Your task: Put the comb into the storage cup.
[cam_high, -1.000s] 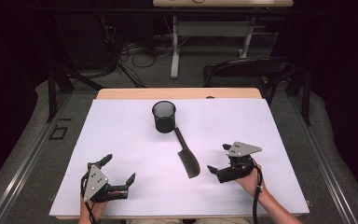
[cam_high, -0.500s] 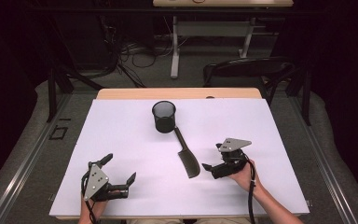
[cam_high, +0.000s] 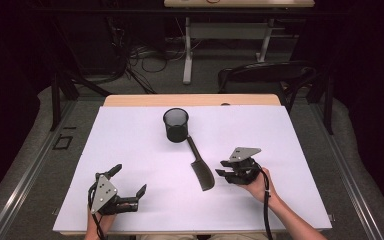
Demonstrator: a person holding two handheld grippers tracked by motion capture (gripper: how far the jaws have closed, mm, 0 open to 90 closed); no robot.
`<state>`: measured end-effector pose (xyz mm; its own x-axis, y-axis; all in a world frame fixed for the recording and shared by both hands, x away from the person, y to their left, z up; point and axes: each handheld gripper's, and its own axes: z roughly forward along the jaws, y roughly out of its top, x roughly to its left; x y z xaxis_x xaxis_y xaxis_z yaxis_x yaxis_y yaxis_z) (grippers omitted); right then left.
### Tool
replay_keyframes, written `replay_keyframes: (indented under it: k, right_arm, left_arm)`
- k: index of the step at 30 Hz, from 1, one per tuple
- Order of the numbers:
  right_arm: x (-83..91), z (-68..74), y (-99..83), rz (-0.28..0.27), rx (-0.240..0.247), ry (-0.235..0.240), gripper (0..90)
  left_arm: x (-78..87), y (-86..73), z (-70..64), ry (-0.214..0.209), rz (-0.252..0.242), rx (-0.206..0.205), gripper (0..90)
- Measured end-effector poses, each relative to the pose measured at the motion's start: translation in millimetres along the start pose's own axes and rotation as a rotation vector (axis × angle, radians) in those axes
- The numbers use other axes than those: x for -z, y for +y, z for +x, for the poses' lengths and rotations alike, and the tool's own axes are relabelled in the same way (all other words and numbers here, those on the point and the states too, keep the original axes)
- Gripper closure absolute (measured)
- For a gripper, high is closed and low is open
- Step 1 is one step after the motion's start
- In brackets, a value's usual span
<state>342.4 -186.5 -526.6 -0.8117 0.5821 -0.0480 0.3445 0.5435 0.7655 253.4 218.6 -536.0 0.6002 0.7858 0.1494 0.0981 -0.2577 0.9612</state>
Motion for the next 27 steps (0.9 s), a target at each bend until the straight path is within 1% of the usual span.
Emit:
replay_keyframes:
  k: [1,2,3,6,9,11,12,15,22,27]
  right_arm:
    - [-3.2,2.0,0.8,0.022,0.012,0.001,73.5]
    - [-4.4,2.8,1.5,0.029,0.019,0.003,76.3]
    - [-4.4,2.8,1.5,0.029,0.019,0.003,76.3]
    - [-7.8,4.7,3.5,0.046,0.035,0.001,83.1]
    - [-11.5,7.1,5.8,0.055,0.040,-0.006,89.3]
    - [-14.3,8.8,6.6,0.062,0.046,-0.006,90.0]
    - [-17.1,10.7,6.6,0.076,0.054,0.001,90.0]
    - [-18.1,11.9,5.8,0.080,0.058,0.001,90.0]
    - [-23.2,13.0,2.7,0.088,0.043,-0.002,90.0]
    - [-27.7,12.3,0.1,0.100,0.020,-0.002,90.0]
  left_arm:
    - [-0.3,-0.1,0.3,-0.001,0.000,0.001,0.2]
    - [-0.3,-0.1,0.3,-0.001,0.000,0.001,0.2]
    - [-0.6,-0.3,0.4,-0.001,0.001,0.004,0.2]
    - [-0.8,-0.6,0.3,-0.003,0.004,0.005,0.2]
    - [0.0,-0.2,0.7,-0.002,0.001,0.001,0.2]
    - [0.0,-0.3,1.0,0.000,0.001,0.004,0.2]
    - [-0.1,-0.4,1.1,0.001,0.001,0.006,0.2]
    - [-0.4,-0.4,1.5,0.002,0.003,0.002,0.2]
    - [-0.3,-0.1,0.8,0.003,0.003,0.001,0.2]
    - [-0.3,-0.2,1.6,0.003,0.003,0.001,0.2]
